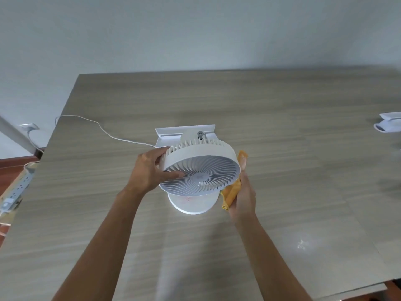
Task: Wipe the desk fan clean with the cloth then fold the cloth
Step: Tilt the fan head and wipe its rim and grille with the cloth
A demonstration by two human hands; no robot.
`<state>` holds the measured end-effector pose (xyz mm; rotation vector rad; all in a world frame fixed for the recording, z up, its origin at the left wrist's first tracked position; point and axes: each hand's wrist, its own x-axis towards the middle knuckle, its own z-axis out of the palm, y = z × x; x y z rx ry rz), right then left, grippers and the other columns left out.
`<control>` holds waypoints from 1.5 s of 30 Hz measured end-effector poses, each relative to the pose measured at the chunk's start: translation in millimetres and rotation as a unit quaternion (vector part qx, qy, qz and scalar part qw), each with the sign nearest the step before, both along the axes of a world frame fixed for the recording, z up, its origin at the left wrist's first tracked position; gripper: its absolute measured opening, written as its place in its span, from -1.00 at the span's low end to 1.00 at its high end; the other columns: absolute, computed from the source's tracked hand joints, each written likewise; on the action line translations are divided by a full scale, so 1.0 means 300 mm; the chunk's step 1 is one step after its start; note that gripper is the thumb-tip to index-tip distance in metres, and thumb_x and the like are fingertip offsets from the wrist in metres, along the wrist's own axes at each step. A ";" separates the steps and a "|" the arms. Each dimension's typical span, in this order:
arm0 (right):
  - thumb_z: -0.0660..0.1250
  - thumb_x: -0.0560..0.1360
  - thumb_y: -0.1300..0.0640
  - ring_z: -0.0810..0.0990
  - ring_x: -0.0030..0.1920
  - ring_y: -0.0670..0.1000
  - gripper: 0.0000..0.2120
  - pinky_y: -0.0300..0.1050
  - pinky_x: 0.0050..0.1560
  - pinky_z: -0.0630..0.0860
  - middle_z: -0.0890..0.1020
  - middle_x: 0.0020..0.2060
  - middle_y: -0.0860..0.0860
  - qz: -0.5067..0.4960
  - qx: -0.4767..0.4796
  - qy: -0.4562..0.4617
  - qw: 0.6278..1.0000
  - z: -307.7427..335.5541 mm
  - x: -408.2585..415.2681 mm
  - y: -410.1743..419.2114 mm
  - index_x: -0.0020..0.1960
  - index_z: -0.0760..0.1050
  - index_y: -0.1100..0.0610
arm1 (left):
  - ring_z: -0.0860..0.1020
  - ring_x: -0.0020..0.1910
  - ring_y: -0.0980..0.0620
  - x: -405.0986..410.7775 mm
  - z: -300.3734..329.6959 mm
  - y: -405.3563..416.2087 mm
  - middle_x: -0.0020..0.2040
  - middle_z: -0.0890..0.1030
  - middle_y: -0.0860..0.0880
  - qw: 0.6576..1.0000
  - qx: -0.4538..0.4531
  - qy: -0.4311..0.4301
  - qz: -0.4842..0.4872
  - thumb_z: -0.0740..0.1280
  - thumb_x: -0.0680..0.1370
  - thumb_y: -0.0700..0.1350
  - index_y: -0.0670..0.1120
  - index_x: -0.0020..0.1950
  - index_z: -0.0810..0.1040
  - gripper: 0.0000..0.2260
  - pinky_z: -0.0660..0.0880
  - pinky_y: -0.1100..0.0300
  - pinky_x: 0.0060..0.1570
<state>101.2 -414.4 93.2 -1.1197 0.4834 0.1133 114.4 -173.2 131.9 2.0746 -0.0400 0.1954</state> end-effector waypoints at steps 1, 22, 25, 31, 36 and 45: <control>0.22 0.59 -0.12 0.56 -0.05 0.06 -0.68 -0.03 -0.01 0.49 0.63 -0.26 0.10 -0.004 -0.049 -0.054 0.997 0.027 -0.004 0.004 0.22 0.61 -0.04 | 0.62 -0.13 -0.24 0.000 0.001 -0.001 -0.10 0.69 -0.16 1.000 0.003 -0.002 0.001 0.57 0.08 0.23 -0.05 0.16 0.65 -0.29 0.59 -0.13 -0.07; 0.26 0.58 0.18 0.48 0.36 0.08 -0.74 0.15 0.35 0.37 0.61 0.25 -0.02 -0.007 -0.541 -0.460 0.703 0.160 0.062 0.137 0.22 0.61 0.09 | 0.64 -0.21 0.18 0.024 0.002 -0.005 -0.20 0.68 0.25 0.999 0.035 0.013 -0.016 0.63 0.05 0.23 0.08 0.07 0.63 -0.36 0.60 0.19 -0.06; 0.22 0.63 0.19 0.49 0.35 0.00 -0.74 0.17 0.32 0.41 0.59 0.26 -0.08 -0.085 -0.397 -0.364 0.838 0.104 0.067 0.097 0.24 0.57 0.01 | 0.64 -0.15 0.24 0.027 0.003 -0.006 -0.16 0.65 0.39 0.999 0.029 0.009 -0.017 0.63 0.04 0.24 0.23 0.09 0.59 -0.35 0.58 0.33 -0.02; 0.19 0.58 0.03 0.58 0.27 0.04 -0.68 0.16 0.36 0.43 0.65 0.21 0.00 -0.142 0.044 -0.037 0.988 0.008 0.079 0.066 0.21 0.62 0.06 | 0.65 -0.14 -0.18 0.027 -0.014 0.007 -0.14 0.70 -0.07 0.997 0.077 0.002 -0.018 0.55 0.11 0.29 0.10 0.16 0.63 -0.34 0.61 -0.11 -0.06; 0.17 0.57 -0.08 0.60 0.14 0.14 -0.61 0.18 0.32 0.45 0.64 0.13 0.12 -0.068 0.163 0.076 0.981 -0.073 0.094 0.020 0.24 0.58 0.10 | 0.62 -0.21 -0.18 0.031 -0.014 0.012 -0.19 0.68 -0.06 0.996 0.084 0.003 -0.011 0.54 0.10 0.26 0.03 0.19 0.63 -0.30 0.60 -0.08 -0.10; 0.14 0.59 0.09 0.41 0.41 0.24 -0.57 0.21 0.44 0.29 0.48 0.37 0.21 0.045 0.351 0.163 0.921 -0.229 0.037 0.145 0.41 0.42 0.20 | 0.67 -0.12 -0.09 0.041 -0.002 0.010 -0.11 0.70 0.00 0.996 0.079 0.016 -0.023 0.52 0.09 0.27 0.04 0.19 0.62 -0.29 0.61 -0.05 -0.04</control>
